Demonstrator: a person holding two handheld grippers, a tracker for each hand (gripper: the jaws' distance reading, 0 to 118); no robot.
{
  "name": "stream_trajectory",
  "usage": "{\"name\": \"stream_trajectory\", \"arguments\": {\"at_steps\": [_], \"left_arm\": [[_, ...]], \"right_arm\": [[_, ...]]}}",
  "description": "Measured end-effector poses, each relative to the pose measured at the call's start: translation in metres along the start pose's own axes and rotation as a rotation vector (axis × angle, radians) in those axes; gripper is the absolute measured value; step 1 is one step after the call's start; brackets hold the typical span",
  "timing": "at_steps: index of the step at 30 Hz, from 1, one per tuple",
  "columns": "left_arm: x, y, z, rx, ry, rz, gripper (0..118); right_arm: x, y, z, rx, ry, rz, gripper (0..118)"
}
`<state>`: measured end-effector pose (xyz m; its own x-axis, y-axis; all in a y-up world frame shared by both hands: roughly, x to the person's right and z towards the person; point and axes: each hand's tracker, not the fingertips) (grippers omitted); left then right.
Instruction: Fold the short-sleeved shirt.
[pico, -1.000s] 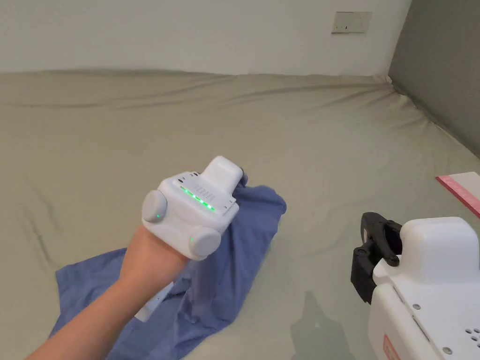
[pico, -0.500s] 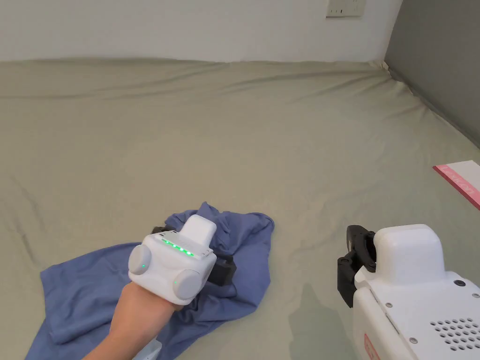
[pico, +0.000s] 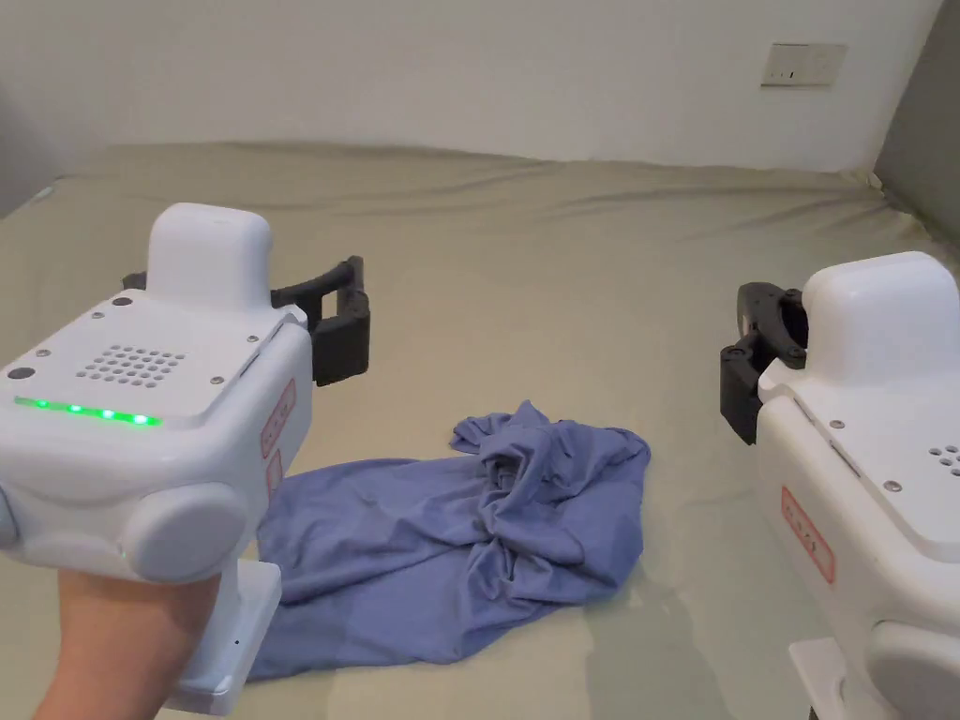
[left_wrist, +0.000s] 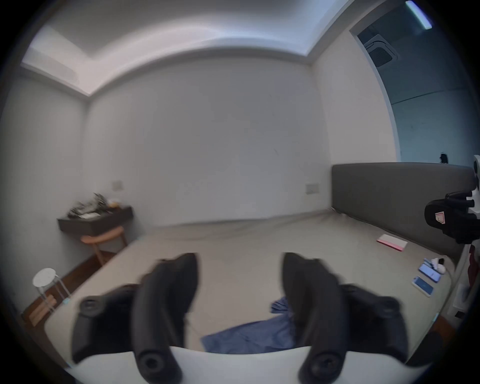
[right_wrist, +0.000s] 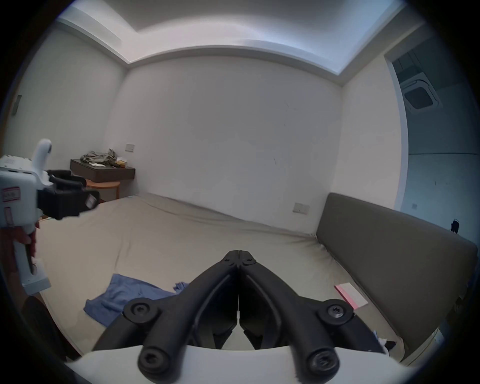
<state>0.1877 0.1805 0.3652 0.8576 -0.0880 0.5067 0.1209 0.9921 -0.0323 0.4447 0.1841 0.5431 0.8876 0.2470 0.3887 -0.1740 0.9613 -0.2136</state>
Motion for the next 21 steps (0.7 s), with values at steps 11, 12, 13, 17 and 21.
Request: {"name": "stream_trajectory", "arguments": {"at_steps": [11, 12, 13, 17, 21], "left_arm": [[0.000, -0.008, 0.063, 0.050, 0.115, -0.063, 0], [0.001, -0.009, 0.064, 0.049, 0.119, -0.072, 0], [0.002, -0.010, 0.065, 0.050, 0.119, -0.080, 0], [0.005, -0.011, 0.063, 0.055, 0.118, -0.108, 0], [0.004, -0.013, 0.058, 0.048, 0.115, -0.105, 0]], "right_arm": [[-0.062, 0.015, 0.017, 0.058, 0.059, 0.018, 2], [-0.065, 0.015, 0.018, 0.062, 0.059, 0.019, 2], [-0.067, 0.015, 0.020, 0.065, 0.060, 0.020, 1], [-0.072, 0.016, 0.020, 0.072, 0.065, 0.039, 2], [-0.072, 0.015, 0.015, 0.067, 0.064, 0.044, 2]]}}
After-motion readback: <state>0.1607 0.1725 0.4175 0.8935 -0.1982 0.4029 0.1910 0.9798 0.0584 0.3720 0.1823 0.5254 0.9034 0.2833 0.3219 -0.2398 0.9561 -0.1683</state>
